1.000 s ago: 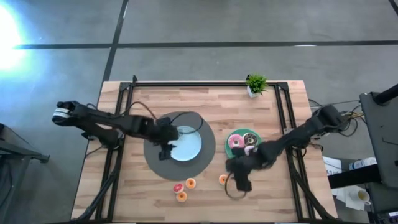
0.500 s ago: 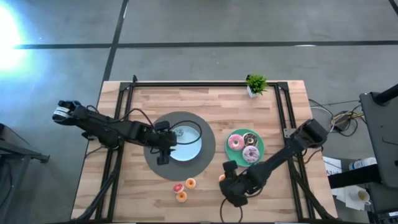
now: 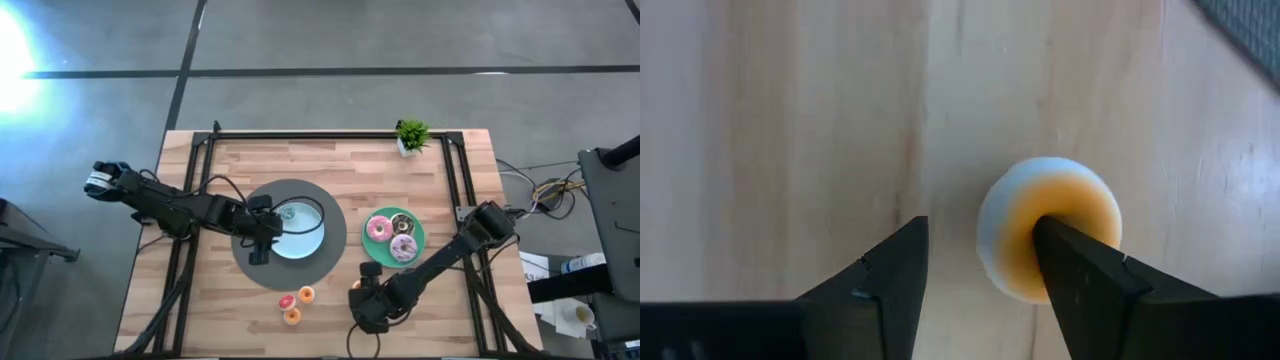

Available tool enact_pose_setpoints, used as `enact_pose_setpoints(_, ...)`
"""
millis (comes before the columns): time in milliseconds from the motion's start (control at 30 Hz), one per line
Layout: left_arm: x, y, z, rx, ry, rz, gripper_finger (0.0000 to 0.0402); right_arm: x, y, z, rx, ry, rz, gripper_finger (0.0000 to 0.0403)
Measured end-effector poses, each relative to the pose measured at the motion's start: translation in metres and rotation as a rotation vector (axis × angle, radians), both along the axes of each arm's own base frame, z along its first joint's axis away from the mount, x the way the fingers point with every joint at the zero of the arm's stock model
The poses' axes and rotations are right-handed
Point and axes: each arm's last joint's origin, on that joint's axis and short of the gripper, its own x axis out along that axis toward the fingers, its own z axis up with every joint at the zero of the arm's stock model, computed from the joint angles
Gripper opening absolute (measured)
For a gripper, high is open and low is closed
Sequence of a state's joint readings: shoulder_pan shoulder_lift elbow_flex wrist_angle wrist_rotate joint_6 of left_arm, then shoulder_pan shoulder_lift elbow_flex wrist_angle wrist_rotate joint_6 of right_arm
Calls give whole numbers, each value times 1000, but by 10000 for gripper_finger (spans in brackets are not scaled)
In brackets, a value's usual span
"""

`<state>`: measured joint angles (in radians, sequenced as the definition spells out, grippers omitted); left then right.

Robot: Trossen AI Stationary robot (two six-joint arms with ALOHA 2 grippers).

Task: Pick & Place donuts
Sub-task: Put the small white donut on the blue plate

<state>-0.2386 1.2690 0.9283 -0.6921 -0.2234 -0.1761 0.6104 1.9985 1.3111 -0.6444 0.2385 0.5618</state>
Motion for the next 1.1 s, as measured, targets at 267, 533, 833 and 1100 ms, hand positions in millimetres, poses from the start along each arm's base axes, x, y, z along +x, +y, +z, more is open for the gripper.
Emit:
enact_pose_setpoints(267, 0, 0, 0, 9, 6, -7, 167, 5, -9, -3, 49, 15, -130, 103)
enact_pose_setpoints(533, 1, 0, 0, 10, -8, -7, 167, 20, -50, 31, 157, -91, -345, 14)
enact_pose_setpoints(833, 7, -8, 13, 142, -199, 67, 167, 23, -145, 62, 686, -590, -785, 13)
enact_pose_setpoints(1100, 16, -19, 31, 332, -473, 242, 167, 6, -191, 63, 923, -1055, -1119, 13)
